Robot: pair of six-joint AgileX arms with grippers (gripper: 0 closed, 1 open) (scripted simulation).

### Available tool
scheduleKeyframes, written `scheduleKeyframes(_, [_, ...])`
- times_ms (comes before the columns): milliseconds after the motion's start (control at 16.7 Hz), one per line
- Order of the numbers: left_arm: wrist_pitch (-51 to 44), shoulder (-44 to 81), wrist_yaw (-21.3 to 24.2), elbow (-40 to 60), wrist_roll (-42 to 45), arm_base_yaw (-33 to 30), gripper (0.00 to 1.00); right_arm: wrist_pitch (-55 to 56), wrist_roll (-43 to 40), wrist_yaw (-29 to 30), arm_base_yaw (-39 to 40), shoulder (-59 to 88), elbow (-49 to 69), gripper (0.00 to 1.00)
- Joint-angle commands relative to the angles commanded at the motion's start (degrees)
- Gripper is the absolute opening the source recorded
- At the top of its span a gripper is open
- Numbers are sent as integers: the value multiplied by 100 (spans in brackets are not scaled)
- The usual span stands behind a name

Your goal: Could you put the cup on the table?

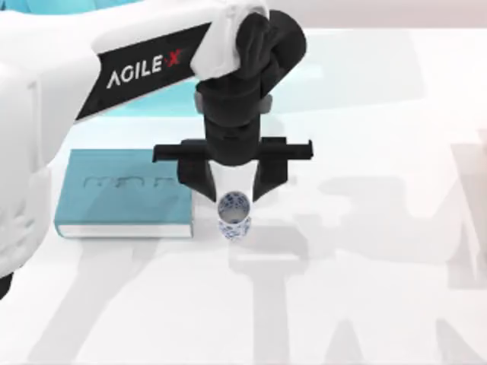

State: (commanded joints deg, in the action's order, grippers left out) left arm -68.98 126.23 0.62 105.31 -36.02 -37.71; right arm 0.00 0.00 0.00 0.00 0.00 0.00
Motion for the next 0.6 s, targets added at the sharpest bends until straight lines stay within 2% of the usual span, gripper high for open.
scheduleKeyframes(240, [0, 0, 0, 0, 0, 0, 98, 0, 0, 0, 0, 0, 0, 100])
scheduleKeyframes(600, [0, 0, 0, 0, 0, 0, 100, 0, 0, 0, 0, 0, 0, 100])
